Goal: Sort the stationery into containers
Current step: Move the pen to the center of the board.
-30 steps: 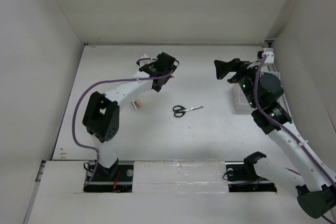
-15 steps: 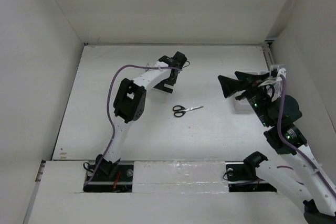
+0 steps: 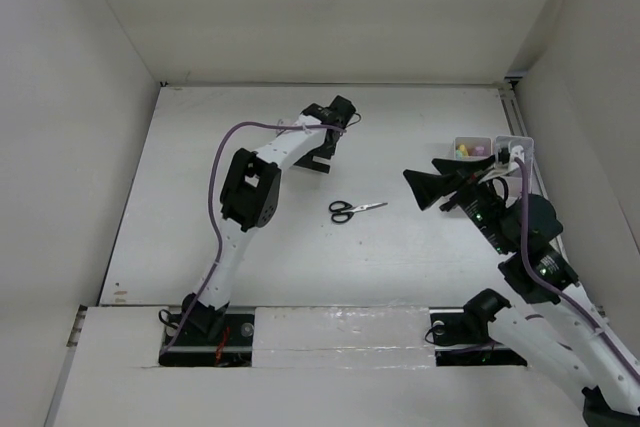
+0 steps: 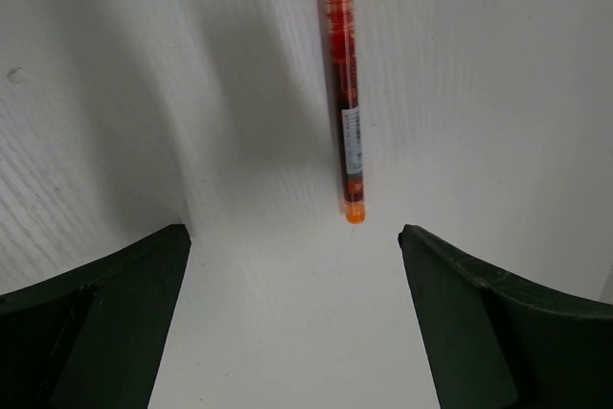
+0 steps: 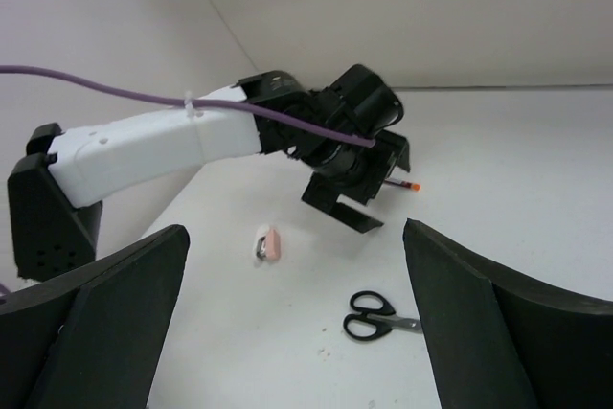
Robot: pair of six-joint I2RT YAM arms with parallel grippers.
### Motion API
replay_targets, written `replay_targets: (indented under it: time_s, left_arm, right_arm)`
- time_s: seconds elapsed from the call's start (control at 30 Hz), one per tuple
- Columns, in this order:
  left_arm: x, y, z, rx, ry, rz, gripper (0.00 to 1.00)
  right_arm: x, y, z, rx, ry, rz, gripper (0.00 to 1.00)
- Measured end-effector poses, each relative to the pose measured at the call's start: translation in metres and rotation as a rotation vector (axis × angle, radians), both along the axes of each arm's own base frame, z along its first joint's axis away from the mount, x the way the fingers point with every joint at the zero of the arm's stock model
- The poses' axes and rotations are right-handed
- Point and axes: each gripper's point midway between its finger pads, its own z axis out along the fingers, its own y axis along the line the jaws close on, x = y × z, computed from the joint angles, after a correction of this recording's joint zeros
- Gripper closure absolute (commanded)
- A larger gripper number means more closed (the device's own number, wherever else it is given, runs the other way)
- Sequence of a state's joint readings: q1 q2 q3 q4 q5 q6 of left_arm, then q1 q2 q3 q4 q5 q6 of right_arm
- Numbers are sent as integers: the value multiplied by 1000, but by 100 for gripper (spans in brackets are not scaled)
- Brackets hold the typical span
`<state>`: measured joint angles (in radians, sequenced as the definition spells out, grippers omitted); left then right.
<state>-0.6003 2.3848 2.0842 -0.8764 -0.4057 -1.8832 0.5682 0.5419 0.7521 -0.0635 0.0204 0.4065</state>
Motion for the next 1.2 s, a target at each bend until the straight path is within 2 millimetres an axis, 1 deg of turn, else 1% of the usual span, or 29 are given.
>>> replay_targets:
  time_s: [0.07,0.1,0.2,0.27,0.37,0.47,0.5,0.57,0.6,0.63,0.67,0.7,0.73,0.8,0.87,0.9,1.0,1.07,1.1,1.2]
  left_arm:
    - [6,-4,5,-13,-18,1,10]
    - [9,-5,3,-13,-25,4,10]
    - [11,-4,4,-14,-32,9,10]
    - [14,-1,3,-18,-31,19,10]
    - [28,5,4,-39,-37,45,9]
    - [46,15,4,-58,-54,76,7]
    - [49,17,5,-64,-58,83,5]
    - [55,23,4,-72,-62,90,5]
    - [58,25,4,-79,-63,90,7]
    - [61,26,4,-82,-65,88,13]
    - [64,26,4,-87,-72,83,13]
    - [65,26,4,-87,-75,78,19]
    - [66,27,3,-85,-74,73,30]
    - [68,27,1,-82,-79,63,37]
    - [69,27,-2,-79,-80,55,52]
    - [69,27,-4,-77,-80,52,52]
    - [69,26,-5,-70,-83,39,62]
    - [70,26,-7,-68,-82,33,65]
    - [70,26,-7,-69,-83,31,65]
    - [71,26,-7,-70,-83,26,71]
  right_arm:
    - [-2,6,-6,5,14,31,0]
    - [-3,9,-10,6,23,45,0]
    - [-6,17,-21,5,53,81,1]
    - [-9,21,-24,7,64,100,1]
    - [-12,22,-25,18,69,115,1]
    - [-16,20,-19,33,52,120,1]
    - [-18,19,-17,36,46,122,1]
    - [-22,17,-9,44,28,124,1]
    - [-24,16,-4,47,17,125,1]
    - [-25,15,0,51,9,125,1]
    - [-27,13,6,58,-4,124,1]
    - [-27,13,8,59,-8,123,1]
    - [-27,12,8,59,-9,123,1]
    - [-26,12,6,53,-5,117,1]
    - [-26,11,5,50,-2,112,1]
    - [-25,11,5,49,-3,111,1]
    - [-26,10,6,48,-6,107,1]
    - [-28,7,5,46,-6,102,1]
    - [-30,6,6,48,-10,101,1]
    - [-35,1,14,57,-27,97,1]
